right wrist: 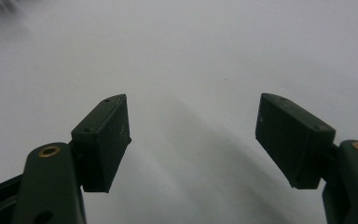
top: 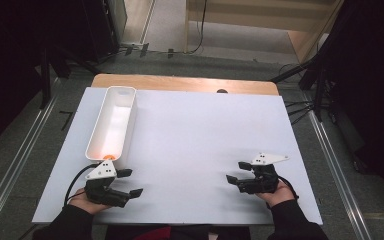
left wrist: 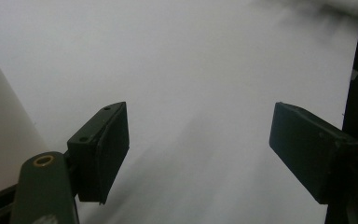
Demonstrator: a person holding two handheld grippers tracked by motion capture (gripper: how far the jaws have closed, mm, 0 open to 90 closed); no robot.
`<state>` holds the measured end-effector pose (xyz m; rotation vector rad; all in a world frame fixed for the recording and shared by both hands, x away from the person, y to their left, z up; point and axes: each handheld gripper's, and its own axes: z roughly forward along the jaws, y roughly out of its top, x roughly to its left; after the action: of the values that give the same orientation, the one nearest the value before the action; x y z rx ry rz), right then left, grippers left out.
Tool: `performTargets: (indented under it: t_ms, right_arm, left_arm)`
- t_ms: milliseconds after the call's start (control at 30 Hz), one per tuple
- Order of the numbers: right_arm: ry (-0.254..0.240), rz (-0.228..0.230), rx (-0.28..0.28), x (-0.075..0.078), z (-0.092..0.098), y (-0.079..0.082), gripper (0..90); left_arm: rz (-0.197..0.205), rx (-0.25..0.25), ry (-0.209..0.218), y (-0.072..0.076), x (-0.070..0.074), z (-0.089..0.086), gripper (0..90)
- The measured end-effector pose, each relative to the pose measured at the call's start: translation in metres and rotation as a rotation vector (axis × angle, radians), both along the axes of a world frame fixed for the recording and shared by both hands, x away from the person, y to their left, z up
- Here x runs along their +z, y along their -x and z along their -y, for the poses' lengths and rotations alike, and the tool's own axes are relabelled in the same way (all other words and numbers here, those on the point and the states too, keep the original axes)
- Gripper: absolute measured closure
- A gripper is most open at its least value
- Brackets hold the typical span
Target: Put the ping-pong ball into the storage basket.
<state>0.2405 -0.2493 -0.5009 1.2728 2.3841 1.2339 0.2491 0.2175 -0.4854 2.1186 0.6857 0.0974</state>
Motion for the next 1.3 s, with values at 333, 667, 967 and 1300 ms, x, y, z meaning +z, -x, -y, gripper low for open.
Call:
performTargets:
  t_ms: [333, 667, 967, 1300]
  right_arm:
    - [-0.005, -0.004, -0.013, -0.001, 0.005, 0.007, 25.0]
    - [-0.006, -0.001, -0.037, -0.003, 0.014, 0.014, 25.0]
    - [-0.007, 0.004, -0.050, -0.004, 0.019, 0.015, 25.0]
    - [-0.006, -0.002, -0.042, -0.005, 0.019, 0.015, 25.0]
  left_arm:
    - [0.002, -0.001, -0.004, 0.000, 0.000, 0.000, 20.3]
    - [0.000, -0.001, -0.003, -0.001, 0.000, 0.000, 20.3]
    - [-0.002, -0.003, -0.003, -0.002, -0.001, 0.002, 20.3]
    - [-0.004, -0.004, -0.004, -0.002, -0.001, 0.002, 20.3]
